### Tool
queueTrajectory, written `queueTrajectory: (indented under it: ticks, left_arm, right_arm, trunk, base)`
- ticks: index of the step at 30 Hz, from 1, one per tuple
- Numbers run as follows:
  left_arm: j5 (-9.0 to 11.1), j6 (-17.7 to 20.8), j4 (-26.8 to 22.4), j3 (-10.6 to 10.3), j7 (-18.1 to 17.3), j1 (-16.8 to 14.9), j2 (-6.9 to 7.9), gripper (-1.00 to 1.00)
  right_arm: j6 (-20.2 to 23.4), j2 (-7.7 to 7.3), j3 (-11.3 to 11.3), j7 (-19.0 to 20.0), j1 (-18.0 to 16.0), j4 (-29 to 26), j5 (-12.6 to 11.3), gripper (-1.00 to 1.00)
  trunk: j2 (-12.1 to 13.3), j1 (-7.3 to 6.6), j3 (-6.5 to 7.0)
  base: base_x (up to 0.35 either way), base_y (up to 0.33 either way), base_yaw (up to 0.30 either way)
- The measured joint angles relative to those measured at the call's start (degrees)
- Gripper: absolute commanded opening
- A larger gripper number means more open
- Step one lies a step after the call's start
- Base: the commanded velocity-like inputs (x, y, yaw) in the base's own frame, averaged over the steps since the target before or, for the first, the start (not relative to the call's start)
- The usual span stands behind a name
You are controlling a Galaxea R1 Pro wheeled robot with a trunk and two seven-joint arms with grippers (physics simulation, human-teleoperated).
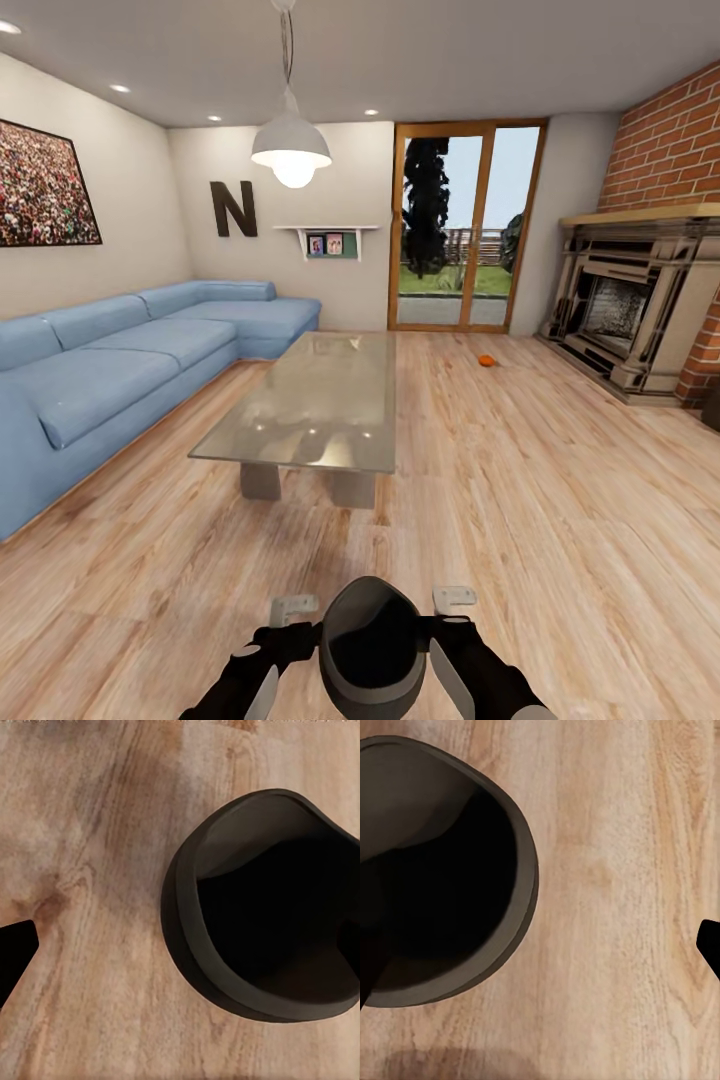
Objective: Place each of the two pumpkins and all three candles from the living room inside a cabinet in the living room (use any cabinet), then make sure every cabinet is closed, and position the cauldron so it is next to a table in the living room.
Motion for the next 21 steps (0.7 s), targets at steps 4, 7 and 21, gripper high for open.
queueTrajectory:
  ticks: [4,7,21]
  left_arm:
    - [0.0,0.0,0.0,-0.1,-0.1,0.0,0.0,1.0]
    - [0.0,0.0,0.0,0.0,-0.1,0.0,0.0,1.0]
    - [0.0,0.0,0.0,-0.1,0.0,0.0,0.0,1.0]
  right_arm:
    - [0.0,0.02,0.0,0.0,0.0,0.0,0.0,1.0]
    - [0.0,0.07,0.0,0.0,0.0,0.0,0.0,1.0]
    - [-0.1,0.08,0.0,0.1,0.0,0.1,0.0,1.0]
  trunk:
    - [0.0,-0.01,0.0]
    - [0.0,0.0,0.0]
    - [0.0,-0.02,0.0]
  base:
    - [0.132,0.054,0.0]
    - [0.037,0.012,0.0]
    - [0.131,-0.021,0.0]
